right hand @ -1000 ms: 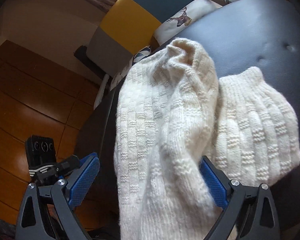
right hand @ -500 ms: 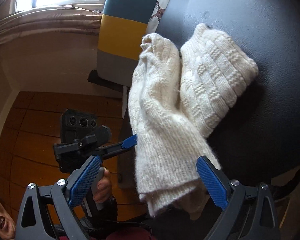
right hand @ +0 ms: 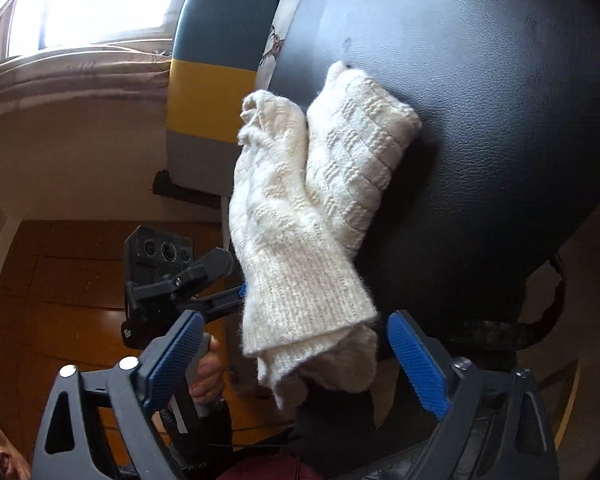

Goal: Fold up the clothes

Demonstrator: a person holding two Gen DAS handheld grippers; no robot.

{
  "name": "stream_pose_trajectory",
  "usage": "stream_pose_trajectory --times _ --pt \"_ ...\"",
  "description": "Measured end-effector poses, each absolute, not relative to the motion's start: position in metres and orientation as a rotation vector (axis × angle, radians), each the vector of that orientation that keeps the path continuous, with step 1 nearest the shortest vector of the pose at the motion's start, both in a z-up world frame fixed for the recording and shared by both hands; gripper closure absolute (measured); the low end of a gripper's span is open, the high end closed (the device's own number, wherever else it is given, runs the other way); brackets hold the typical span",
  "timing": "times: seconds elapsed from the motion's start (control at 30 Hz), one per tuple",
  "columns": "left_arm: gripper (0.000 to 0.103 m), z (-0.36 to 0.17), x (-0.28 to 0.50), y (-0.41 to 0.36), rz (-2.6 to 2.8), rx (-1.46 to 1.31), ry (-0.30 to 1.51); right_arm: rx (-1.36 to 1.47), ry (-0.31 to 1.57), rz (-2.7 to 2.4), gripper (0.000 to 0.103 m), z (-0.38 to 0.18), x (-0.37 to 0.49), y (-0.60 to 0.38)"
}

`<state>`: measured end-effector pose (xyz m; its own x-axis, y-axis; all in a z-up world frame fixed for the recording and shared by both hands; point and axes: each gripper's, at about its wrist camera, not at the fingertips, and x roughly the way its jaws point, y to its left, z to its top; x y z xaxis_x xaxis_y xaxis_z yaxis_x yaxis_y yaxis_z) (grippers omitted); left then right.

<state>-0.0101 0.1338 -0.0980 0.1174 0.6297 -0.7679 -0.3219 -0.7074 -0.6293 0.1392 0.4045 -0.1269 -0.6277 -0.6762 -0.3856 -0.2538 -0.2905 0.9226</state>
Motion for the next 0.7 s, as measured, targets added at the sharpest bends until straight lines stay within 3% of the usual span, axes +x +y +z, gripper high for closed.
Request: stream_pose_trajectory --times 0.1,0.17,0.2,0.4,0.57,0.7 --pt "0.003 -0.103 -0.005 0.138 1.712 -1.665 -0.223 1.231 -1.589 -2.021 0.045 -0.143 0.109 0.380" --pt "0.018 -0.105 -0.005 0.137 1.738 -1.675 -0.183 1.271 -1.580 -1.996 0.046 -0.156 0.088 0.356" --pt "0.020 -0.106 -0.005 0.135 1.739 -1.668 -0.181 1.278 -1.570 -1.988 0.047 -0.162 0.079 0.332" --pt "0.022 -0.105 -0.012 0.118 1.706 -1.668 -0.274 1.192 -1.424 -2.088 0.062 -0.151 0.066 0.286" --pt "0.023 -0.093 -0.026 0.097 1.668 -1.652 -0.398 1.135 -1.024 -2.291 0.061 -0.101 0.058 0.243" --pt "0.024 -0.078 -0.027 0.092 1.675 -1.613 -0.376 1.136 -0.751 -2.371 0.061 -0.087 0.040 0.201"
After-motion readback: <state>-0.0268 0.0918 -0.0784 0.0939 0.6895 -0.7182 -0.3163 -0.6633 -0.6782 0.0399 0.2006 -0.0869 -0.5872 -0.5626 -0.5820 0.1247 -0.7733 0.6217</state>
